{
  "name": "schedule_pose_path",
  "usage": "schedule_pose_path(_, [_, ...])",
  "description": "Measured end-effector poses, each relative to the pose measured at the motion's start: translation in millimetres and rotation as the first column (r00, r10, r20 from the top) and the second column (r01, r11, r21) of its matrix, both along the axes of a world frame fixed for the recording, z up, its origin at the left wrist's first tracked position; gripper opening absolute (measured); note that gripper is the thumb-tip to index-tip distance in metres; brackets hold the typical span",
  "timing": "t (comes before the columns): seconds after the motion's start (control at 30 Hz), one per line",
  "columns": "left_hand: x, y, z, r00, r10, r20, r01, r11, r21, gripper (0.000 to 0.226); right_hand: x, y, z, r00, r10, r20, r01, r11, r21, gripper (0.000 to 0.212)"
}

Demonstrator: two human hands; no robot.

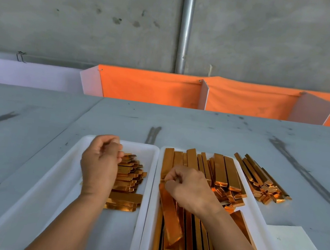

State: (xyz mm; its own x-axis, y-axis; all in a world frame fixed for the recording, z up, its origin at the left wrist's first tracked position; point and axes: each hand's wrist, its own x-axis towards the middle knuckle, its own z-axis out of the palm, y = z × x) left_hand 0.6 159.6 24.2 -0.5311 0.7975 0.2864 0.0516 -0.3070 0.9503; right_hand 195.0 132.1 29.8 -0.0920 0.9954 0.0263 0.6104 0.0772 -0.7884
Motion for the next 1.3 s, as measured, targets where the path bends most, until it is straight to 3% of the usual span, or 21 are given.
schedule_pose_path(0.13, [-17, 5, 13, 0.961, 0.137, 0.241, -0.147, 0.989, 0.023, 0.021, 0, 0, -2, 0.994, 0.030, 0.106, -0.029, 1.000, -0.008, 0.011])
schedule_pose_path(0.23, [-25, 6, 24, 0.949, 0.160, 0.271, -0.168, 0.986, 0.007, 0.022, 1, 1, -3, 0.978, 0.081, 0.194, -0.078, 0.997, -0.023, 0.011])
schedule_pose_path(0.33, [-31, 8, 34, 0.982, 0.084, 0.170, -0.068, 0.993, -0.101, 0.021, 0, 0, -5, 0.963, 0.119, 0.244, -0.110, 0.993, -0.049, 0.012])
schedule_pose_path(0.43, [-32, 12, 35, 0.979, -0.152, -0.136, 0.098, 0.936, -0.339, 0.020, 0, 0, -5, 0.959, 0.093, 0.267, -0.095, 0.995, -0.008, 0.012])
schedule_pose_path(0.47, [-30, 12, 33, 0.919, -0.275, -0.282, 0.130, 0.888, -0.441, 0.019, 0, 0, -5, 0.960, 0.078, 0.268, -0.084, 0.996, 0.012, 0.011])
schedule_pose_path(0.53, [-24, 10, 23, 0.673, -0.518, -0.528, 0.112, 0.777, -0.620, 0.018, 0, 1, -4, 0.963, 0.054, 0.265, -0.068, 0.997, 0.043, 0.011])
schedule_pose_path(0.63, [-16, 7, 0, 0.270, -0.693, -0.669, -0.076, 0.677, -0.732, 0.021, -1, 1, -5, 0.962, 0.046, 0.268, -0.063, 0.996, 0.056, 0.013])
schedule_pose_path(0.7, [-16, 6, -14, 0.137, -0.717, -0.683, -0.175, 0.661, -0.729, 0.031, -1, 2, -7, 0.962, 0.048, 0.268, -0.067, 0.996, 0.063, 0.014])
schedule_pose_path(0.77, [-17, 6, -25, 0.076, -0.712, -0.698, -0.183, 0.679, -0.711, 0.038, -1, 3, -8, 0.961, 0.055, 0.272, -0.076, 0.995, 0.066, 0.014])
schedule_pose_path(0.93, [-20, 4, -34, 0.051, -0.679, -0.733, -0.102, 0.726, -0.680, 0.052, -3, 4, -11, 0.962, 0.069, 0.264, -0.089, 0.994, 0.065, 0.014])
schedule_pose_path(1.07, [-21, 6, -38, 0.039, -0.671, -0.741, -0.045, 0.739, -0.672, 0.043, -1, 4, -12, 0.964, 0.065, 0.259, -0.087, 0.993, 0.076, 0.014])
schedule_pose_path(1.2, [-23, 11, -38, 0.109, -0.695, -0.711, -0.025, 0.713, -0.701, 0.038, -2, 4, -12, 0.966, 0.064, 0.252, -0.087, 0.993, 0.083, 0.015])
schedule_pose_path(1.3, [-25, 13, -33, 0.250, -0.695, -0.675, 0.044, 0.704, -0.709, 0.035, -2, 5, -12, 0.967, 0.056, 0.250, -0.083, 0.991, 0.100, 0.016])
